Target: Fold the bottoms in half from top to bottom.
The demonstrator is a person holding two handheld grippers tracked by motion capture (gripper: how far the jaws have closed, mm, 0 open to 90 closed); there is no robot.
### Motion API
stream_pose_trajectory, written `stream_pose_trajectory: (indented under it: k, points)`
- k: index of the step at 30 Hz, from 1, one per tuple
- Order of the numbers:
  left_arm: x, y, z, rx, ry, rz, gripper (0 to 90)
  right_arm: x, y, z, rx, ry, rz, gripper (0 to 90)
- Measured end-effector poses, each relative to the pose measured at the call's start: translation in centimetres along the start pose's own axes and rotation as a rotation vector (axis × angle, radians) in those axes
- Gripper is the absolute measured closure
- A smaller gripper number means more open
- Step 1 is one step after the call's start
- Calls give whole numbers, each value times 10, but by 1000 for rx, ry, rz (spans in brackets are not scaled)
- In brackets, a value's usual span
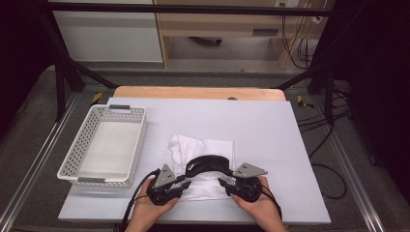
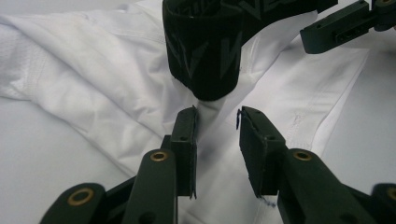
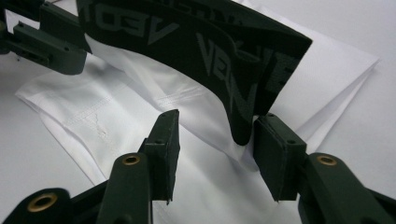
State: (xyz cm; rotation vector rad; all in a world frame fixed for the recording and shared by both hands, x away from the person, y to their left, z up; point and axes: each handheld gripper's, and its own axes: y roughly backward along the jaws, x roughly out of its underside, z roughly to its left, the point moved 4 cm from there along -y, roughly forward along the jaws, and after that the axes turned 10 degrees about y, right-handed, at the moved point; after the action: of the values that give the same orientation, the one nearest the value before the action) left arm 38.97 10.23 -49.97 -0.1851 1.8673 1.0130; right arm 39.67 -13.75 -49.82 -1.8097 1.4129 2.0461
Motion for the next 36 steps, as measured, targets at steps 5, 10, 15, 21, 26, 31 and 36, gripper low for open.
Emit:
stream_pose_trajectory:
  k: [5, 10, 15, 21, 26, 31, 36]
  points:
    - [1, -2, 5, 3, 9, 13, 677, 0, 0, 1, -7, 7, 3, 511]
    - [0, -1, 4, 7, 3, 12, 678, 1, -1, 3, -13, 24, 14, 503]
    - [2, -1, 5, -4, -5, 40, 680, 1, -1, 3, -16, 27, 15, 488]
    - [3, -2, 5, -11, -14, 64, 674, 13, 2, 6, -26, 67, 54, 441]
    - [-9, 9, 4, -5, -1, 2, 624, 11, 3, 5, -29, 70, 57, 418]
    - [-16, 16, 1, 3, 26, -40, 518, 9, 5, 5, -23, 63, 49, 395]
    - [-22, 20, 0, -11, 32, -71, 460, 7, 6, 5, -30, 60, 44, 380]
